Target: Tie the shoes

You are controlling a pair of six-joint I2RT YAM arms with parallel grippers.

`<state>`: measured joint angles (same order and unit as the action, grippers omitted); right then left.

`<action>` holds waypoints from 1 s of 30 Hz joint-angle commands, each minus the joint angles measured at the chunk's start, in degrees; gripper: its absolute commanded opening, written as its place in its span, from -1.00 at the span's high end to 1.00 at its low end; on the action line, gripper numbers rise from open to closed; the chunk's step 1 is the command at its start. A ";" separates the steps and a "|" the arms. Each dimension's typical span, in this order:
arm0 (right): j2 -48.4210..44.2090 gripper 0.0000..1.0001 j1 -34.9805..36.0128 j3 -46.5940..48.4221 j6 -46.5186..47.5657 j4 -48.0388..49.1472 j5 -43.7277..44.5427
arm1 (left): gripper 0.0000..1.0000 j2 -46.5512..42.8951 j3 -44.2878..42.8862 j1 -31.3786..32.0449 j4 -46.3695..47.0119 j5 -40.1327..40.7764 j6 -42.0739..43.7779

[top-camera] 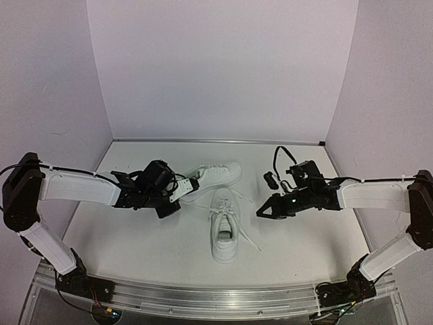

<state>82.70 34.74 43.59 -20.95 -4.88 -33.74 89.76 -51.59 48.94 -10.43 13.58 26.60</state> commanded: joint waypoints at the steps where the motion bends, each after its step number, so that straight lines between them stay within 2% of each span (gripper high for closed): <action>1: 0.60 0.37 -0.08 4.17 -0.74 3.76 -3.55 | 1.00 0.47 -0.86 0.71 2.35 -3.71 0.86; 3: 2.33 0.16 -0.08 6.58 -0.92 3.96 -4.08 | 1.00 1.05 -0.98 1.56 3.34 -4.25 1.35; 8: 8.75 0.02 -0.04 10.90 -1.70 6.55 -8.61 | 1.00 3.03 -2.13 2.87 3.52 -4.40 1.87; 14: 12.19 -0.11 -0.05 10.25 -3.06 9.35 -12.45 | 1.00 3.86 -2.67 3.18 4.11 -4.81 1.96; 19: 12.96 -0.03 0.71 8.15 -4.33 12.81 -18.28 | 1.00 4.81 -3.12 3.22 4.20 -5.04 2.15; 26: 9.78 0.24 1.91 5.78 -3.88 12.91 -25.25 | 1.00 5.09 -3.14 3.18 4.21 -5.13 2.16; 30: 8.52 0.02 1.85 6.30 -3.42 11.81 -18.66 | 1.00 5.39 -3.16 3.22 4.28 -5.17 2.16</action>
<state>94.40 36.57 49.56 -25.23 5.92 -55.30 94.87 -52.51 51.96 -7.86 9.03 28.53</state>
